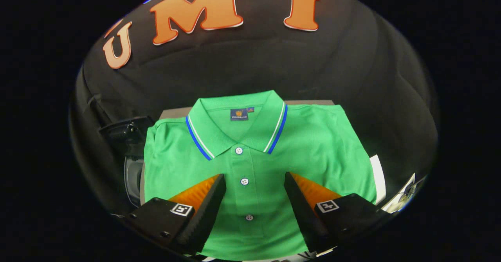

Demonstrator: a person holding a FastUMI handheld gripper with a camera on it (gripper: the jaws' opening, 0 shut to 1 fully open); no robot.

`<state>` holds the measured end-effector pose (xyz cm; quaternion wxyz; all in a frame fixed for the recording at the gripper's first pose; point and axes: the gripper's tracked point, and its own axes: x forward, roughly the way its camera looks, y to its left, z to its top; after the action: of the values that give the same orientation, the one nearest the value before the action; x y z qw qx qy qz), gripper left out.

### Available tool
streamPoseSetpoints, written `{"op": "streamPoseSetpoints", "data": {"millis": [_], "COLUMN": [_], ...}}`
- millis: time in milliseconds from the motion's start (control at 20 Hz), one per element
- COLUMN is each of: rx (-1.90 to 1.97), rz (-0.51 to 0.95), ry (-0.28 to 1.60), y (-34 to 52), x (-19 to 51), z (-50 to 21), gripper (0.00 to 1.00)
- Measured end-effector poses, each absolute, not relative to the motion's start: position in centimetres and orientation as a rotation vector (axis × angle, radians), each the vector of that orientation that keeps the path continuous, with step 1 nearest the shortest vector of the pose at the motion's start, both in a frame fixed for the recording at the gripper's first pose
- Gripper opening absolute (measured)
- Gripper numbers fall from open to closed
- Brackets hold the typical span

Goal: Put the clothes into the washing machine and then close the washing machine lid.

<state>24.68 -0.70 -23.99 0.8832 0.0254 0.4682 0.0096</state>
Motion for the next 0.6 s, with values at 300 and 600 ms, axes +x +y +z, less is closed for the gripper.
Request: {"op": "streamPoseSetpoints", "data": {"millis": [300, 600], "rx": [0.034, 0.03], "rz": [0.047, 0.052], "ry": [1.088, 1.105], "y": [-0.5, 0.6], "x": [24.8, 24.8], "z": [-24.0, -23.9], "gripper": [0.97, 0.6]}}
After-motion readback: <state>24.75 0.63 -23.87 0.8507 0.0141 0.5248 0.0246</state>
